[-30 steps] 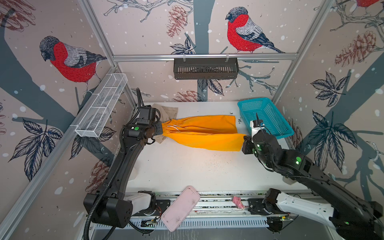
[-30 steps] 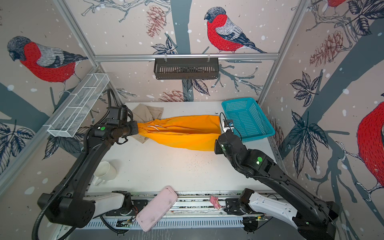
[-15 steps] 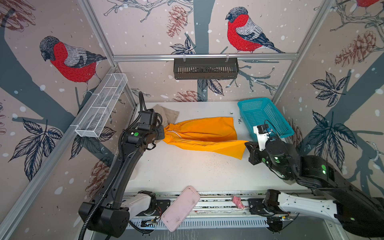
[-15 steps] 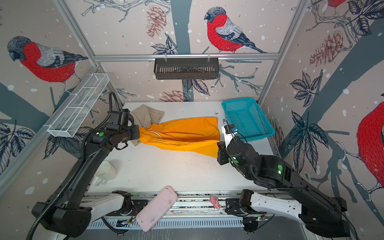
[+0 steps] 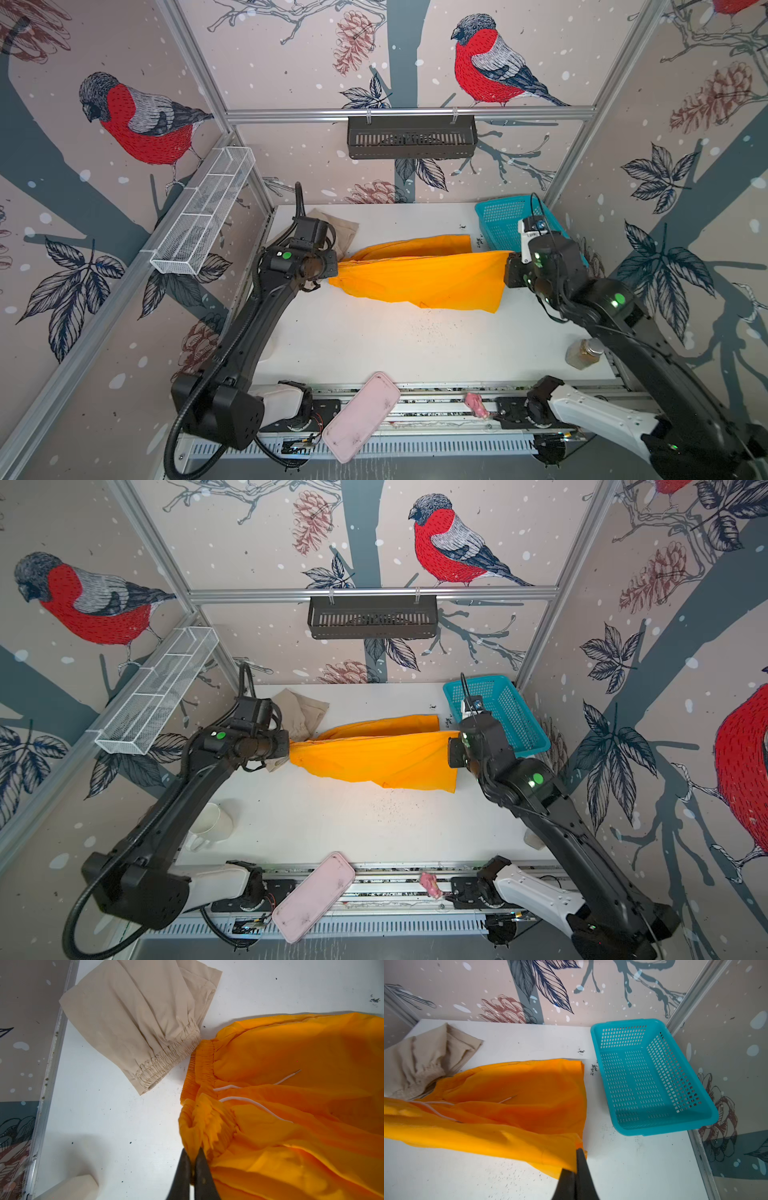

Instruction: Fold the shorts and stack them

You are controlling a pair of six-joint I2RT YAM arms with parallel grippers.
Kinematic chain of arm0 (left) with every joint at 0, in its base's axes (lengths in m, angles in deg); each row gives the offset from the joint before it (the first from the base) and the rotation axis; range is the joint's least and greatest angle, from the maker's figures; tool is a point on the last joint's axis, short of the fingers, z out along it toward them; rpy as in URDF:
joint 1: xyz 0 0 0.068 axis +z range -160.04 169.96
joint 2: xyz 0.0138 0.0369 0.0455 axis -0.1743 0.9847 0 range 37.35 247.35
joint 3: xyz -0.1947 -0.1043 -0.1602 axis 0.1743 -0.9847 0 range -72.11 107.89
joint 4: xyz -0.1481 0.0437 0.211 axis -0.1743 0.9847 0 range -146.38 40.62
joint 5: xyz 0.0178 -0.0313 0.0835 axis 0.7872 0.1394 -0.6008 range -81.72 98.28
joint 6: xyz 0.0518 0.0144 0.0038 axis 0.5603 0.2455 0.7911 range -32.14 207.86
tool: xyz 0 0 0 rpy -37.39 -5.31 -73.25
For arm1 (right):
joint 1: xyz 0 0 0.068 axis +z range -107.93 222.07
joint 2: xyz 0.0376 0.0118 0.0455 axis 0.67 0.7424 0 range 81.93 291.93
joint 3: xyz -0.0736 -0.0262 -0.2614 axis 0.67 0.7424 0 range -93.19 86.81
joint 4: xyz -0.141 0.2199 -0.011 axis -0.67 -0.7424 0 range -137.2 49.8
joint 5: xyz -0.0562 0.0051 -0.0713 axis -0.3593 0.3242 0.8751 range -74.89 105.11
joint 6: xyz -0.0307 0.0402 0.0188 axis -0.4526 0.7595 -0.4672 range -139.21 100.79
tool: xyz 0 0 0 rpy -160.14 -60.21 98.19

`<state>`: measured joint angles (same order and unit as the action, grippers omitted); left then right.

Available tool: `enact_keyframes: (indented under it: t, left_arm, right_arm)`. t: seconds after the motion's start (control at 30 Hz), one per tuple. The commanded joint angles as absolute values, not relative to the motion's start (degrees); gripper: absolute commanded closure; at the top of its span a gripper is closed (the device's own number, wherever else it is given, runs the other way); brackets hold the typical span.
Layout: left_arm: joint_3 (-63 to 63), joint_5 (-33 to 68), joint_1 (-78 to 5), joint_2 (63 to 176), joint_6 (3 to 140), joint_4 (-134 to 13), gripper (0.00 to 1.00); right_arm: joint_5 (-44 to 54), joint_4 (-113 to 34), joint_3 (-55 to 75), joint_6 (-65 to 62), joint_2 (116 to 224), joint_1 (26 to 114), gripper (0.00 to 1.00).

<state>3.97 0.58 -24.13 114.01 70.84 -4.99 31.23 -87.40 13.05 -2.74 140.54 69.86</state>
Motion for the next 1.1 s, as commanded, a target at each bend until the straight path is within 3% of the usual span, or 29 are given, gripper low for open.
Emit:
enact_keyframes:
  t: [0.0,0.4,0.63,0.67,0.73,0.77,0.9,1.07]
  left_arm:
    - [9.4,-7.1,-23.8,120.3,72.7,-4.6,1.0]
    - [52.1,-17.0,-23.7,163.6,73.6,13.6,1.0]
    - [58.9,-15.2,-22.7,171.5,74.3,13.7,1.0]
    - [59.1,-14.7,-22.5,171.9,74.4,13.3,0.86]
    - [59.1,-14.5,-22.3,172.1,74.5,12.3,0.25]
    - [59.3,-14.2,-22.2,172.2,74.8,12.0,0.02]
    - [61.0,-10.9,-21.7,171.2,75.5,11.3,0.01]
    - [53.3,0.4,-20.0,162.6,75.5,3.1,0.01]
  right_arm:
    - [21.5,-78.0,13.7,-11.5,144.4,61.8,1.0]
    - [10.8,-71.3,5.1,-15.3,172.9,50.2,1.0]
    - [5.8,-71.2,-1.6,-16.4,187.7,48.4,0.99]
    - [5.2,-71.1,-2.3,-16.2,189.3,48.5,0.93]
    - [3.9,-70.4,-3.2,-15.8,191.4,48.6,0.68]
    - [3.0,-69.7,-3.4,-15.8,192.0,48.9,0.59]
    - [3.2,-67.9,-3.4,-14.6,190.8,49.7,0.17]
    - [5.8,-66.9,1.1,-11.0,182.5,49.4,0.07]
